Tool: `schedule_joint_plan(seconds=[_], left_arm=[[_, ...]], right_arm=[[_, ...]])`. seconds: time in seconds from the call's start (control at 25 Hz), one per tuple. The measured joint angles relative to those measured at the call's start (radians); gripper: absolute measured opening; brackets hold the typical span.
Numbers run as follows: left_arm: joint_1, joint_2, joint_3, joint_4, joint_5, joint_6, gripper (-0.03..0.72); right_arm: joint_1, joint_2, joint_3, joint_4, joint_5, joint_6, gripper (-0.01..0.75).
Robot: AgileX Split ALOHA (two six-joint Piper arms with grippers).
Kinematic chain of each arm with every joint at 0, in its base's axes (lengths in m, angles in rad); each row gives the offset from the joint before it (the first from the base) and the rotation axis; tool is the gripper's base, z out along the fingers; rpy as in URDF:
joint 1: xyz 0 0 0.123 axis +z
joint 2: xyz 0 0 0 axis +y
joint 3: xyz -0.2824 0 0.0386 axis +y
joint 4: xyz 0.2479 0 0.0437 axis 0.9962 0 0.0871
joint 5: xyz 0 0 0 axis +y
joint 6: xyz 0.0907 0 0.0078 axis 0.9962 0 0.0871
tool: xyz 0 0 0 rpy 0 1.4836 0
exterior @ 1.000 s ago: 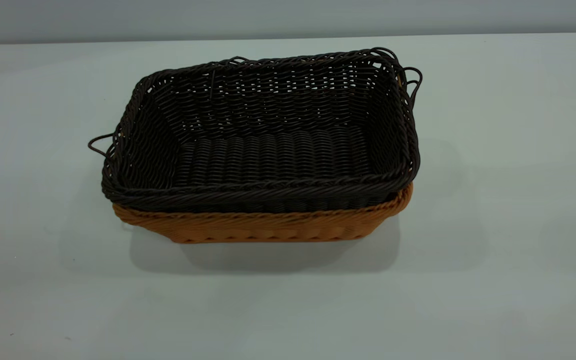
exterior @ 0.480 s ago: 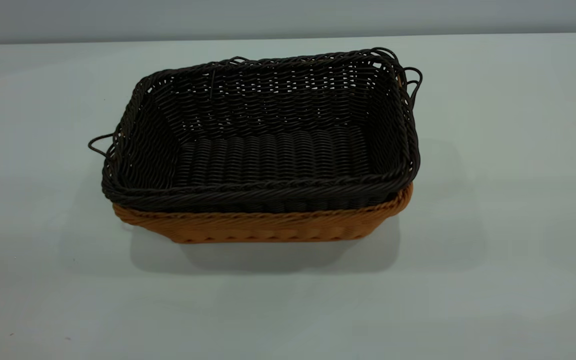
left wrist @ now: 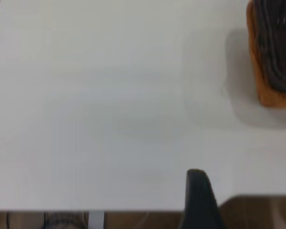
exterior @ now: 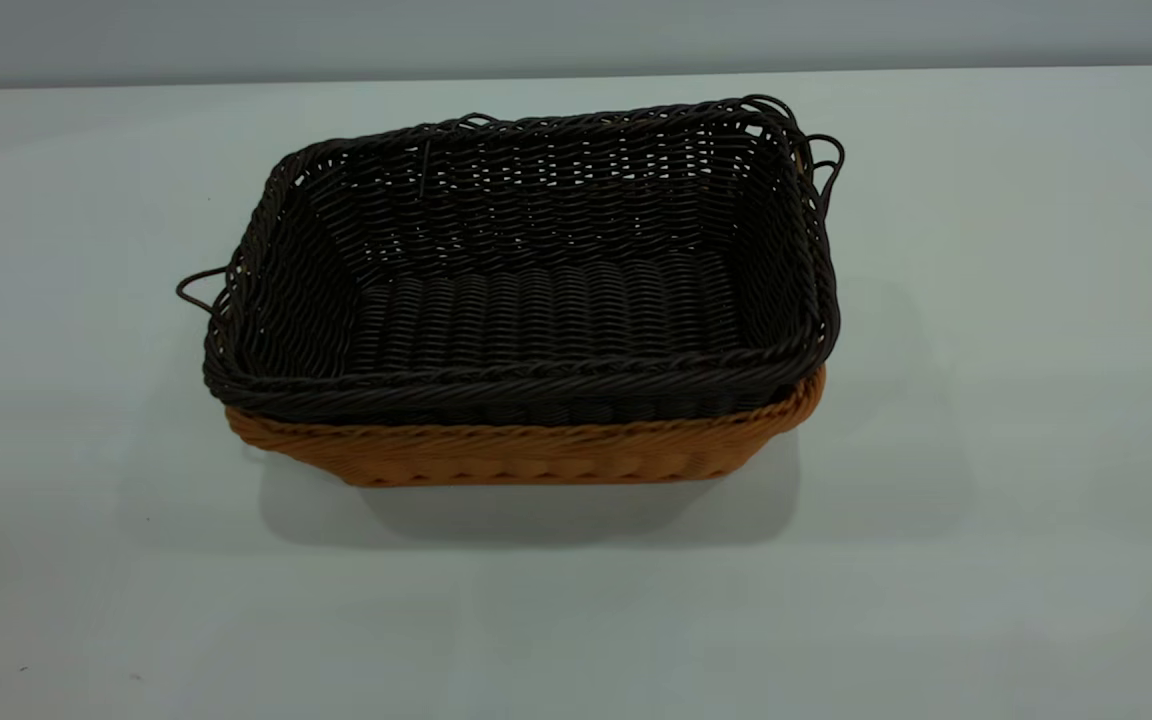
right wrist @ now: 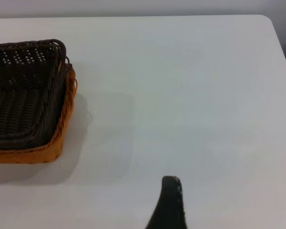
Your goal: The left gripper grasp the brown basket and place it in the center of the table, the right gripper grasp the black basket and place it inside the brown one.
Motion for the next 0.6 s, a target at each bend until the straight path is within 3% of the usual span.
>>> schedule_joint_plan(seconds=[0.6], left_arm=[[0.000,-0.041,0.000,0.000,0.010,0.000,0.447]], right_arm=[[0.000,0.000,0.000,0.000,0.000,-0.001,0.576]])
